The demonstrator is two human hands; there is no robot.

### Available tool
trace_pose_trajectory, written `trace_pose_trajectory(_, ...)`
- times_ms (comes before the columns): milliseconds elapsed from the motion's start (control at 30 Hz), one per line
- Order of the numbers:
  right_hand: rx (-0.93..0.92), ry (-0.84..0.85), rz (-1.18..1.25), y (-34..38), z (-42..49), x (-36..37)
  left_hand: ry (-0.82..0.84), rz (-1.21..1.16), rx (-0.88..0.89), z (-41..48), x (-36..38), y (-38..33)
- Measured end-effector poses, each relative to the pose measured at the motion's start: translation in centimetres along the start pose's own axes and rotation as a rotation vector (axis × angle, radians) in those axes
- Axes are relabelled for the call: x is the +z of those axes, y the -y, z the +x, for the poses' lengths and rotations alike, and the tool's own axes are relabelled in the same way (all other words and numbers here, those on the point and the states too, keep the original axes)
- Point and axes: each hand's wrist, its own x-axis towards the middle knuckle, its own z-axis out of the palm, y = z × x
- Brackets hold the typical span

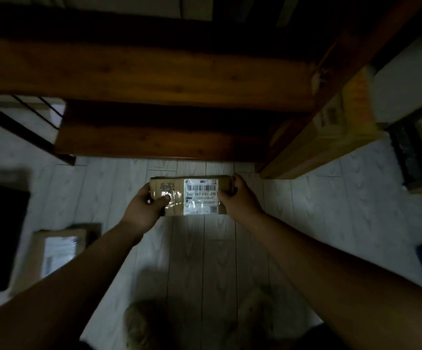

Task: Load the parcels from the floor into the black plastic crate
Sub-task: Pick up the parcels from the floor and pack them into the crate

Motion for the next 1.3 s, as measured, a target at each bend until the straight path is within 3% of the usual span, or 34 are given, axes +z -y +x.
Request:
trace_pose_trajectory(167,-0.035,-0.022,0.021,10.4,-15.0,-4.4,0.021,0.038,0.022,-12.8,-8.1,-9.4)
trace_pose_trajectory(400,-0.222,-0.043,0.074,21.3,-32.4,-8.5,-0.023,0.008,0.114,-29.8,-16.8,-19.3)
trace_pose_trajectory(567,-0.394,-0.039,0.032,26.5,-39.6,-9.8,-0.188,-0.009,0.22,-38.9,-20.1,-22.4)
trace_pose_trajectory(667,-0.5,-0.029,-0.055,28.8,-43.9,-10.2,-0.271,-0.042,0.247,-44.1,-22.3,-22.8)
trace_pose_trajectory(800,-0.736,0.029,-0.358,31.1,-49.5,-9.9,-0.383,-0.034,0.279,-50.2,-26.3,-22.7)
trace_pose_trajectory(933,-0.843,0.131,-0.53,34.1,-54.0,-7.6,-0.439,-0.004,0.318,-55.6,-31.1,-23.2)
trace_pose_trajectory(1233,-1.002,0.099,-0.566,41.2,-62.7,6.5,-0.506,0.214,0.383,-63.5,-47.6,-18.7)
trace_pose_trajectory(1300,-1.025,0.096,-0.578,42.5,-64.5,10.2,-0.501,0.386,0.407,-64.4,-51.5,-17.0)
